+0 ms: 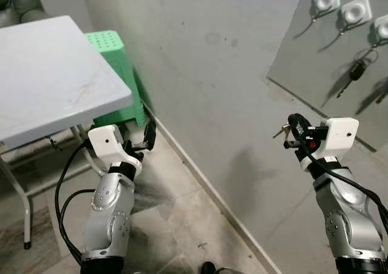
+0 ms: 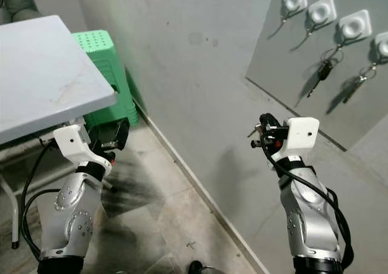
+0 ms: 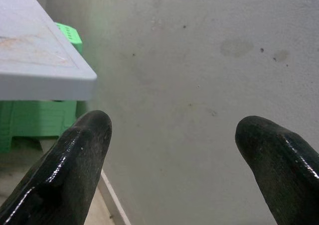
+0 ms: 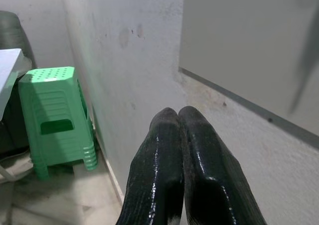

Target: Hang keys on a hook

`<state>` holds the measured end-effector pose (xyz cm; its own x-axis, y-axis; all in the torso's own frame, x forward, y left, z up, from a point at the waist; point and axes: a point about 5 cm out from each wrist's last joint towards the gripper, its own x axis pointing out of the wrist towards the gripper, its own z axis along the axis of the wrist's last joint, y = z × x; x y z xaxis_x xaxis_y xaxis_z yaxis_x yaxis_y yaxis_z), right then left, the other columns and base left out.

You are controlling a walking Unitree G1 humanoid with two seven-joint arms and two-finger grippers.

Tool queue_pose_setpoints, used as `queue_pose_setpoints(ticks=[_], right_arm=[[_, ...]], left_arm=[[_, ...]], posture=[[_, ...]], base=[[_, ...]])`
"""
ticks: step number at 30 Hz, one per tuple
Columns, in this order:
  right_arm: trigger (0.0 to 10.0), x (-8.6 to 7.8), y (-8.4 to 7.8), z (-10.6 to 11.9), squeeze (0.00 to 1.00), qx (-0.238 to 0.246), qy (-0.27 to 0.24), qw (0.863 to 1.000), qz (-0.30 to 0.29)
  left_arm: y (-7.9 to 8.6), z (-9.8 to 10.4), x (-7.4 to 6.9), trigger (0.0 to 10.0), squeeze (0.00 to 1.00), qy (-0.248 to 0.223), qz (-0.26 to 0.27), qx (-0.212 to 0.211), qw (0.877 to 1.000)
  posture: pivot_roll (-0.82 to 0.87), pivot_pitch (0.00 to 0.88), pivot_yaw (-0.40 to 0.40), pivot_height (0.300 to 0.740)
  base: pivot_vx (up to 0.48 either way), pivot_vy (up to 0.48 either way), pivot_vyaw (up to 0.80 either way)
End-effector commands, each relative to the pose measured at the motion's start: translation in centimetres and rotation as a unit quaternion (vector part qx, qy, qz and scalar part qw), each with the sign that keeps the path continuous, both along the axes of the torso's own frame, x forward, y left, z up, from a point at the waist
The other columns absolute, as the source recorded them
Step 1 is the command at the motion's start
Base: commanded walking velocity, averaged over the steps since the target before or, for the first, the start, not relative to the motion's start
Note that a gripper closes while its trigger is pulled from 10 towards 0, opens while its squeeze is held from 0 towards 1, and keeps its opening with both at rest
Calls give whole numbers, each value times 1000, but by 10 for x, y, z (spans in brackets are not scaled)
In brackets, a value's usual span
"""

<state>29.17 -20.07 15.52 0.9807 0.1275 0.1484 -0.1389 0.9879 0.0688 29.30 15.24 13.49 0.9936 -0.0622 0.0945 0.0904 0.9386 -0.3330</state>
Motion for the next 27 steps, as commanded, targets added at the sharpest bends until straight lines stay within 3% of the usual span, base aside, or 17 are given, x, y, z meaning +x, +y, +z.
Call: queue_pose_setpoints(ticks=[1,27], right_arm=[[10000,-1,-3,3,0,-3,-4,1000,-4],[10000,-3,-3,3,0,-2,-4,1000,-6]], left_arm=[[-1,1,-1,10000,0,-2,-1,1,1000],[-2,0,0,10000,0,4,-4,1,1000]], posture=[[-32,125,-74,740],[-37,129,-66,740]], base=[[0,0,0],[0,0,0]])
